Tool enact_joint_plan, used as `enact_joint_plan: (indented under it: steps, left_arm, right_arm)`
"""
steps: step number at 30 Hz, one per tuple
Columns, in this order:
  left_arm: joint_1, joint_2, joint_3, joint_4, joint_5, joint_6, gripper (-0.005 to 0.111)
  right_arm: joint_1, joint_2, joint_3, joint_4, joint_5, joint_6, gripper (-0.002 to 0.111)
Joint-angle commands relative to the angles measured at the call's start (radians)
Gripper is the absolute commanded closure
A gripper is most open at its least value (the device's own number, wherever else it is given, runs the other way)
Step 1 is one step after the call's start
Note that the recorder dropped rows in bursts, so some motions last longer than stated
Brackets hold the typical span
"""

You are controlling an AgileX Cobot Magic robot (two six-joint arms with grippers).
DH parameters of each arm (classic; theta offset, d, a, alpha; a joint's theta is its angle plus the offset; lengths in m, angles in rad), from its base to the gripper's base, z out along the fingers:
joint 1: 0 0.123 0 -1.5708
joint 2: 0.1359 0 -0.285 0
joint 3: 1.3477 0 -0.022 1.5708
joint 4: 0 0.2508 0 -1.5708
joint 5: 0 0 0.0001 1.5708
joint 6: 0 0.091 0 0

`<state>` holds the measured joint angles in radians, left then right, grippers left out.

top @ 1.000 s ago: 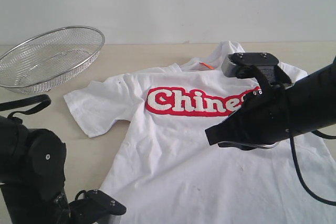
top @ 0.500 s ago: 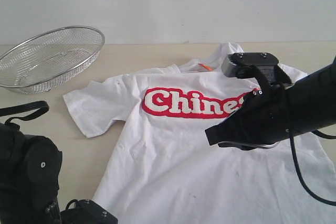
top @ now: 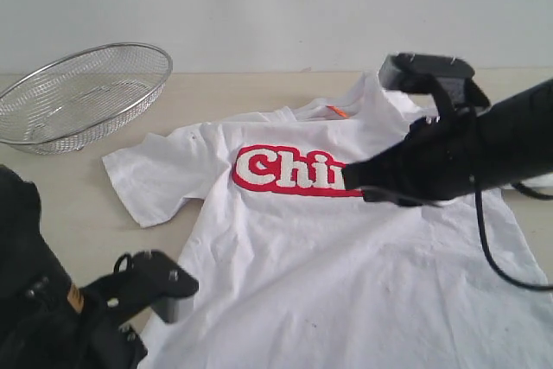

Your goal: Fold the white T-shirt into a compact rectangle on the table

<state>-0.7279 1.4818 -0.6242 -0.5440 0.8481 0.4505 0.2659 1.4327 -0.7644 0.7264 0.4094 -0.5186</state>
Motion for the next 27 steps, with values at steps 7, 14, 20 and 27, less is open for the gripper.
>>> enact_joint_plan:
  steps: [7,14,20,27]
  left_arm:
    - [0.133,-0.043,-0.253,0.118,-0.181,-0.121,0.102]
    - [0.286,0.219,-0.495,0.116,-0.206,-0.047,0.102]
    - [0.336,0.451,-0.686,0.116,-0.220,0.032,0.102]
    - [0.406,0.659,-1.118,0.088,-0.177,0.032,0.102]
  right_arm:
    - [-0.179,0.166,-0.291,-0.026,0.134,0.022,0.109]
    - [-0.177,0.376,-0.472,-0.035,0.219,0.007,0.109]
    - [-0.198,0.498,-0.539,-0.031,0.157,-0.024,0.109]
    - [-0.273,0.658,-0.849,-0.031,0.251,0.003,0.109]
